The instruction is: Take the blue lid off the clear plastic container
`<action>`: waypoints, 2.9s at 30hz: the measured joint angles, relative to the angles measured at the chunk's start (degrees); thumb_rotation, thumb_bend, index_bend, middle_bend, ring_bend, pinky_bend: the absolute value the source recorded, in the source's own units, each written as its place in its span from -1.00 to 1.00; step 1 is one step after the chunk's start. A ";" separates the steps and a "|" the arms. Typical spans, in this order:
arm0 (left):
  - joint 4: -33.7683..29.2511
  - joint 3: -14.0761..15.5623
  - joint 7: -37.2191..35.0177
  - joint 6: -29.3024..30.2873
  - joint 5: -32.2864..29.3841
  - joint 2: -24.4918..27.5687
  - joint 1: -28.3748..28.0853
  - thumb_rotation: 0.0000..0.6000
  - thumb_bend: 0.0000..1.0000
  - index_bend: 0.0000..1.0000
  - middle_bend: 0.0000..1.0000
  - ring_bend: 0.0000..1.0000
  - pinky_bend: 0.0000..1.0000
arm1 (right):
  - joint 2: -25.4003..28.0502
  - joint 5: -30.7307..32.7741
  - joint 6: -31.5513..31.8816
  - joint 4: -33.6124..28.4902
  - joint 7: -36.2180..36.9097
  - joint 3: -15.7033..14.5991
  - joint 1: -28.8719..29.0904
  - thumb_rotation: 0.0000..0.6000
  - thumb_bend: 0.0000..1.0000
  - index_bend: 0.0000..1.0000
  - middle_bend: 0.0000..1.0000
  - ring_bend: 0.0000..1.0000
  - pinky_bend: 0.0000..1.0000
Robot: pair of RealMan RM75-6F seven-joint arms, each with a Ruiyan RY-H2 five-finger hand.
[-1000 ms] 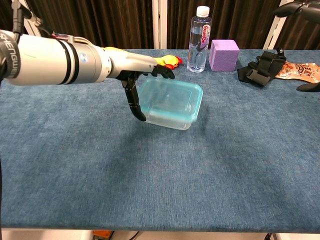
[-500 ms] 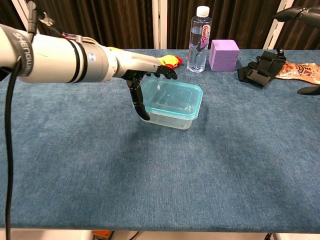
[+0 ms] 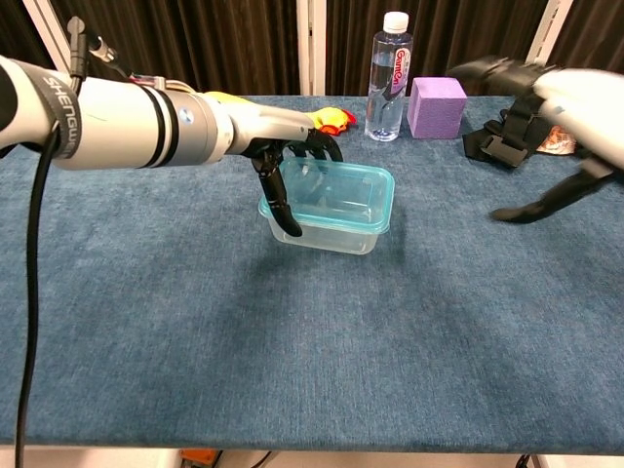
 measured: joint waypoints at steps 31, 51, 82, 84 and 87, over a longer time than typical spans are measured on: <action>-1.71 0.82 -0.73 1.34 1.20 0.90 1.05 1.00 -0.96 -0.41 -0.34 -0.59 -0.41 | -16.29 -3.25 -2.13 20.32 10.37 -0.03 8.77 1.00 -0.91 -1.00 -1.00 -1.00 -1.00; -1.73 1.26 -0.88 1.63 1.77 1.10 1.49 1.00 -0.96 -0.41 -0.34 -0.59 -0.41 | -16.49 -2.89 -2.78 21.36 10.15 -0.06 11.22 1.00 -0.87 -1.00 -1.00 -1.00 -1.00; -2.22 0.51 -3.31 -0.37 4.56 2.21 2.41 1.00 -0.96 -0.71 -0.51 -0.70 -0.53 | -18.11 -3.41 1.12 25.11 11.01 0.22 12.30 1.00 0.03 -0.07 -0.49 -0.98 -1.00; -2.29 0.62 -3.39 -0.37 5.00 2.33 2.47 1.00 -0.96 -0.75 -0.54 -0.70 -0.52 | -18.05 -3.51 0.92 25.29 10.95 0.16 12.60 1.00 0.10 -0.02 -0.47 -0.95 -1.00; -2.40 0.74 -3.49 -0.41 5.51 2.41 2.49 1.00 -0.96 -0.80 -0.58 -0.70 -0.52 | -18.00 -3.69 0.73 25.44 10.97 0.11 13.05 1.00 0.20 0.04 -0.46 -0.91 -1.00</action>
